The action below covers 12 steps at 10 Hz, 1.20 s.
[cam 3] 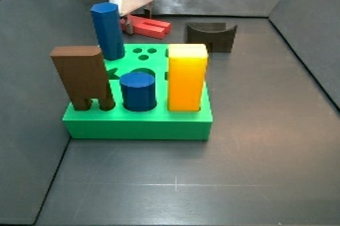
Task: Pick up the double-square object. Move up. Rotate the double-square object. Place the double-square object on the fixture. Regrasp the double-square object. Move to above the board. Insert the double-square object.
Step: Pick up the double-square object.
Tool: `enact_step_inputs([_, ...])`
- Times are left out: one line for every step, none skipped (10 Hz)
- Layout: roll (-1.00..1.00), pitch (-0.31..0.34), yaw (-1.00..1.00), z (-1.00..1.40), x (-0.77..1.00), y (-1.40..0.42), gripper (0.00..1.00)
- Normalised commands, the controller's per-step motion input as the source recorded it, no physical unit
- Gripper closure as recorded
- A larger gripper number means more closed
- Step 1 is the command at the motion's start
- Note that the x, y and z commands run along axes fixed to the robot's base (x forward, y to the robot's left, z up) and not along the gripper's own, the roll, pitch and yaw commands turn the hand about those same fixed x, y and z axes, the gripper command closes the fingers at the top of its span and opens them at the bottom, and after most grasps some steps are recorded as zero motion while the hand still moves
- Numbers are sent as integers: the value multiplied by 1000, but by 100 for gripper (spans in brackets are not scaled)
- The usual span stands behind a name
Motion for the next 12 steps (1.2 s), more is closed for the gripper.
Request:
enact_step_inputs([0,-27,140,0,-117,-83,0])
enact_step_inputs([0,0,0,0,0,0,0])
enact_step_inputs([0,0,0,0,0,0,100])
enact_step_inputs([0,0,0,0,0,0,100])
enact_step_inputs([0,0,0,0,0,0,100])
enact_step_inputs([0,0,0,0,0,0,100])
enact_step_inputs([0,0,0,0,0,0,100])
enact_step_inputs([0,0,0,0,0,0,100])
enact_step_inputs([0,0,0,0,0,0,100])
enact_step_inputs([0,0,0,0,0,0,100])
enact_step_inputs([0,0,0,0,0,0,100])
enact_step_inputs([0,0,0,0,0,0,100])
